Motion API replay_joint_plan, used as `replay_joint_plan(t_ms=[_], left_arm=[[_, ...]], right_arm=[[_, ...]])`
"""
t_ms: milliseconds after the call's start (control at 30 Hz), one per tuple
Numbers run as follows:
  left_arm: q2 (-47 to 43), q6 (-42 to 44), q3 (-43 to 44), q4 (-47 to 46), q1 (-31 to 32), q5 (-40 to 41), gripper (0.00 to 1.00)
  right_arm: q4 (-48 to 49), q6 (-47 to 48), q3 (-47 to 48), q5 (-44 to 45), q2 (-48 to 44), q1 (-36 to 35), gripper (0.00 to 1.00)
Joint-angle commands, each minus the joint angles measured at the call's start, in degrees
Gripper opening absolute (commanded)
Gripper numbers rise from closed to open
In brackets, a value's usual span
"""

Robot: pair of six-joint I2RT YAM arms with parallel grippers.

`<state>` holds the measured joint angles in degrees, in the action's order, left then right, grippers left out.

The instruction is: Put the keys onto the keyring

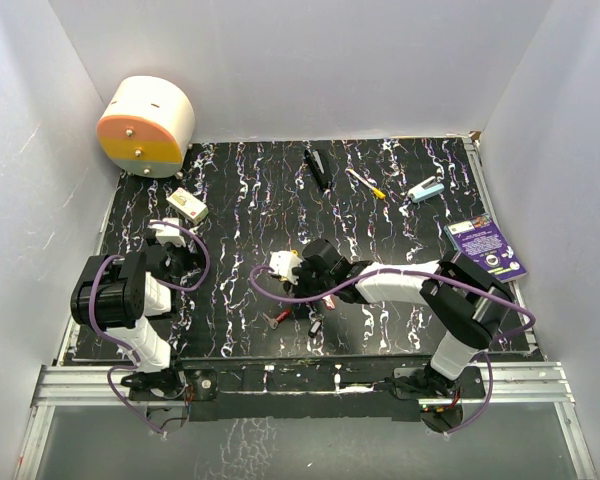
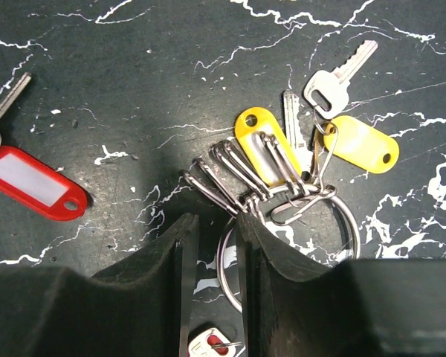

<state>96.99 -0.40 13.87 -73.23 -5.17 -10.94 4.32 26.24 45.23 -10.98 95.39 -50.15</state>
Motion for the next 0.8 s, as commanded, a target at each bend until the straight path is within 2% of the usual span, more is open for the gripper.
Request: replay_joint_plan(t_ms=[0,233,600,767], left_arm=[[-0.6,0.4,0.9,-1.1,0.0,-0.8,0.97],[-0.6,0.4,0.9,-1.0,0.1,-0.8,0.97],[-0.5,0.4,0.9,-1.0,0.0,-0.8,0.97],[-0.6,0.4,0.9,-0.9,0.1,-0.7,0.97]], right_arm=[[-1.3,-1.3,1.8,-3.3,0.5,-0.4,0.32],[-0.2,-7.3,6.5,-2.2,6.3,-0.6,0.3],[4.0,-19.2,14.3,5.1,13.5,-0.6,0.25],[4.4,-21.8,18.0,7.0,16.4,-0.7,0.25]])
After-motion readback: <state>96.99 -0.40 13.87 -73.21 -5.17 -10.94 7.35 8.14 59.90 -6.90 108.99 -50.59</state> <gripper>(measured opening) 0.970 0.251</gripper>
